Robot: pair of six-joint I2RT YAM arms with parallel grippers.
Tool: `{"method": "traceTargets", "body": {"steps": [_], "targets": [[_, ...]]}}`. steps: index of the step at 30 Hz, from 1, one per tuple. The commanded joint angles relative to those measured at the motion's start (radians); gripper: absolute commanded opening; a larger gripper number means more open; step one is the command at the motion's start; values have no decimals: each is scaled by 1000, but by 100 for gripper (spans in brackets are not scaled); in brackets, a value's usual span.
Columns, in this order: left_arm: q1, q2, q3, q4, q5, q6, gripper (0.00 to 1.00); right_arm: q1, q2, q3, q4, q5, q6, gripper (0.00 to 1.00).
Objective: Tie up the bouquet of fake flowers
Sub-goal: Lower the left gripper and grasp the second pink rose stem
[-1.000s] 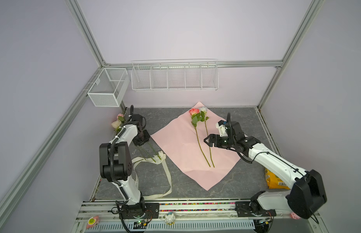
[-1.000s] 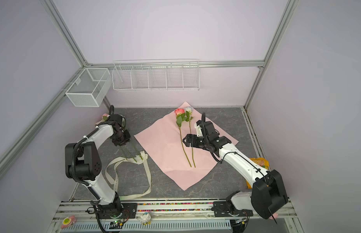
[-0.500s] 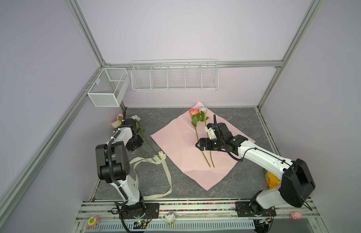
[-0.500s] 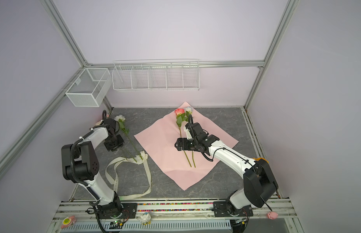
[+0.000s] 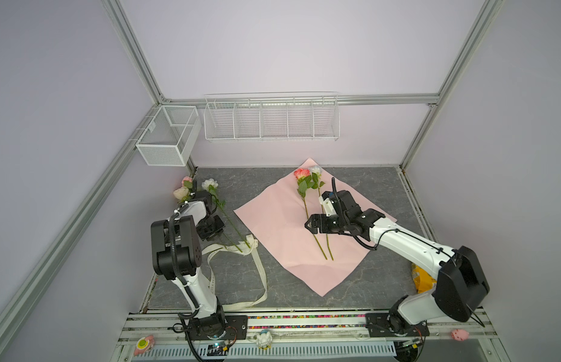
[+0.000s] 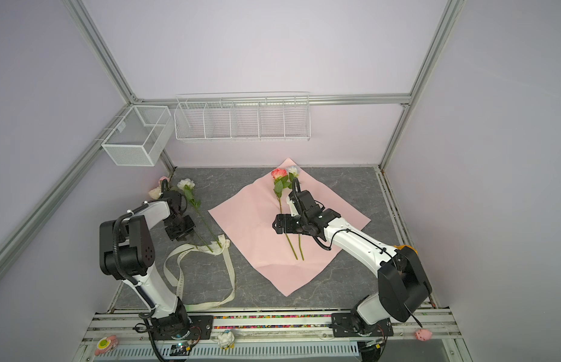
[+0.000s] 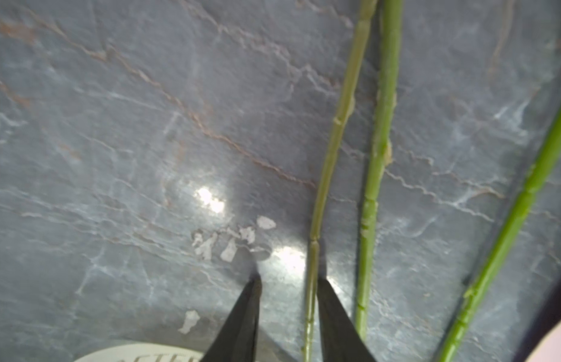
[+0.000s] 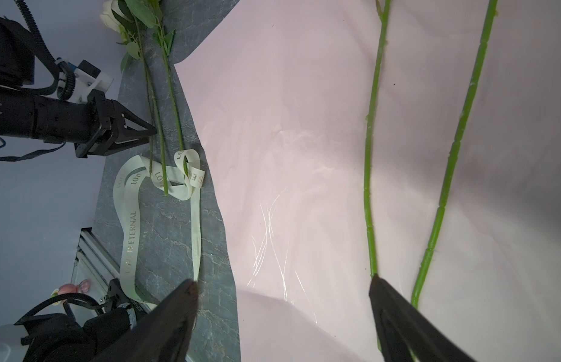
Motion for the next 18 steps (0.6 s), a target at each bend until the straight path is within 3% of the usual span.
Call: {"method": "traceTargets", "body": {"steps": [1,18], "targets": [[-1,27,-31,25,22,-11,30,5,16,23,-36,21,-20,89],[-2,15,-45,31,16,-6,2,5,-7,42,-103,78,-25,89]]}}
